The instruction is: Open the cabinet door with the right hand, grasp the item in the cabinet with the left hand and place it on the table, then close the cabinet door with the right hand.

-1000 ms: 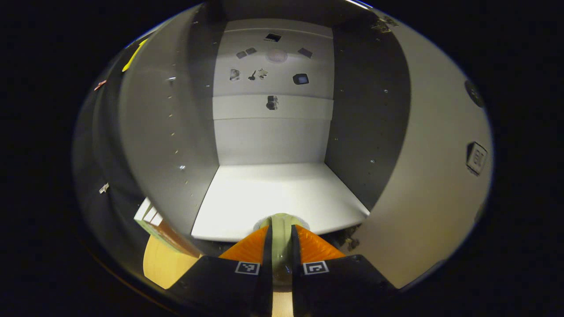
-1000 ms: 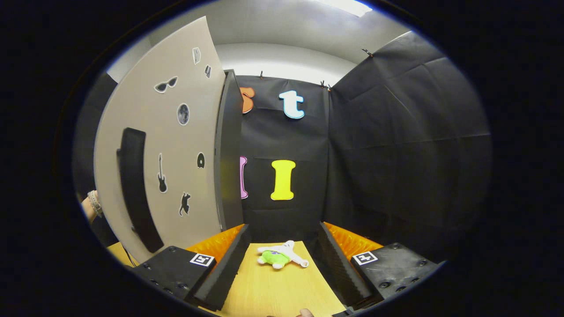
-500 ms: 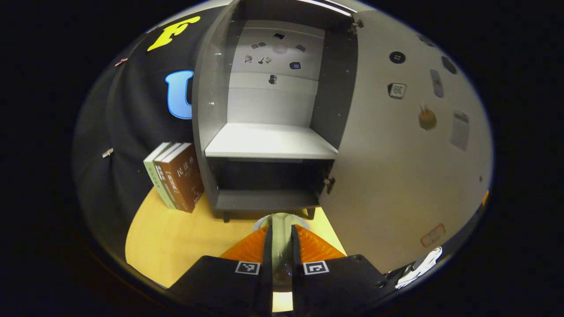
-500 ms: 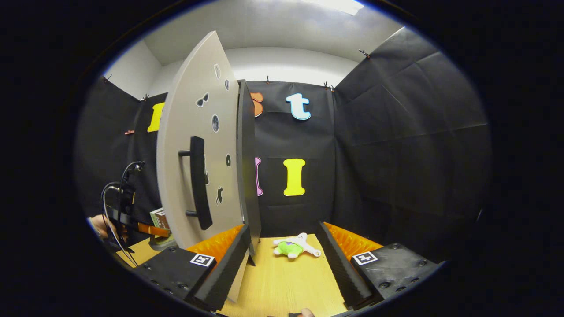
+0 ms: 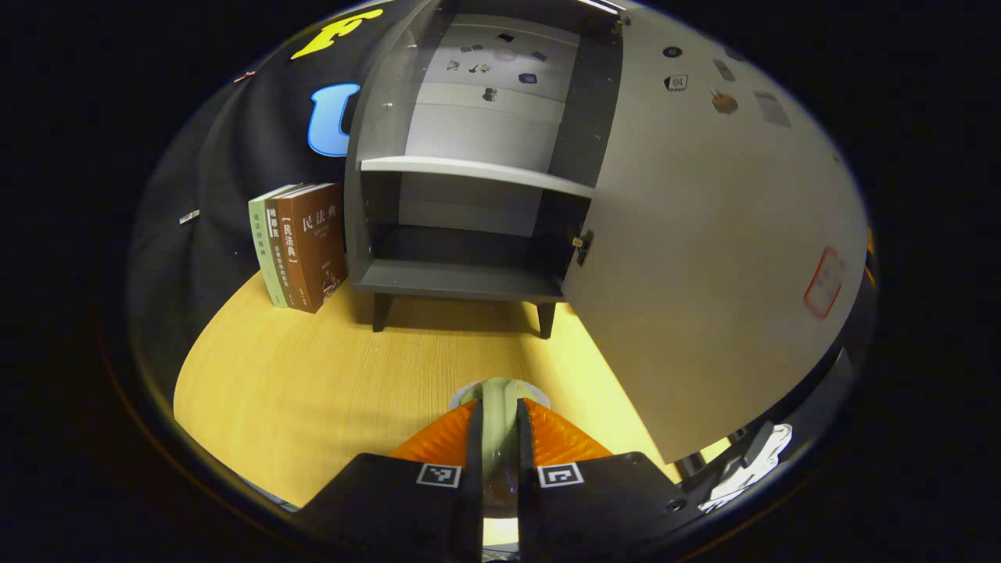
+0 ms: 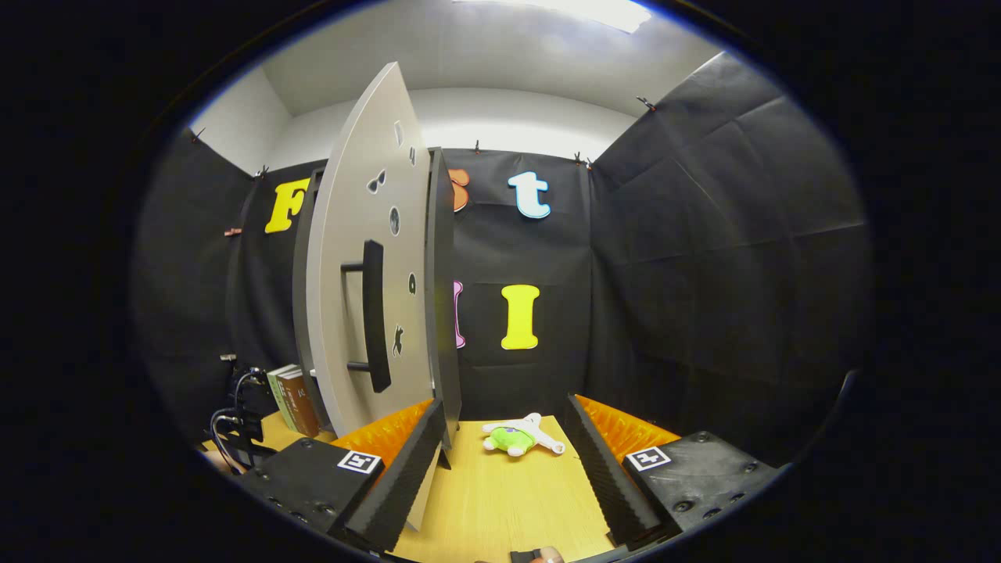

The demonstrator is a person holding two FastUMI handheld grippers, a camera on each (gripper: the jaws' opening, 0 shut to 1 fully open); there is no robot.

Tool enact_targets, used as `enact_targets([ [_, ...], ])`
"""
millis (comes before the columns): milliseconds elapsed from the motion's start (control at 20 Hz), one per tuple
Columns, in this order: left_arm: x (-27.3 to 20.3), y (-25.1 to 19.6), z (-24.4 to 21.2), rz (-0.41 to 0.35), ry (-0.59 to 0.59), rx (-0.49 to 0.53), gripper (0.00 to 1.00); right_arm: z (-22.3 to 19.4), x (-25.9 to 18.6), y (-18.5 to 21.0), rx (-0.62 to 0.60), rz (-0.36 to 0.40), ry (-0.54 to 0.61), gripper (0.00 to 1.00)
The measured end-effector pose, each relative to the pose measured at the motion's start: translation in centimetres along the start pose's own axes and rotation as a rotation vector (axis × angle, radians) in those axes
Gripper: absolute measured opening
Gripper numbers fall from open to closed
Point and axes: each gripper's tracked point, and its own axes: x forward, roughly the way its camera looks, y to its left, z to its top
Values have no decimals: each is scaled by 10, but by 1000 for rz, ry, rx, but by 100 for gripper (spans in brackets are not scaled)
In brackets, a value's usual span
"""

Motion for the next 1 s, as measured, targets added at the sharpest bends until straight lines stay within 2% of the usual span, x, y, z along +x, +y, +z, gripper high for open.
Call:
enact_targets([
  [150, 23, 2, -40, 16, -5, 25, 22, -11, 10, 5, 17, 32, 18, 98],
  [350, 43, 1, -83, 25, 20, -23, 22, -23, 21, 2, 5, 52, 39, 98],
  [700, 62, 14, -105, 79, 24, 15, 23, -36, 23, 2, -25, 72, 69, 98],
  [1000, 63, 18, -118, 85, 45, 35, 30, -38, 18, 4, -20, 81, 79, 98],
])
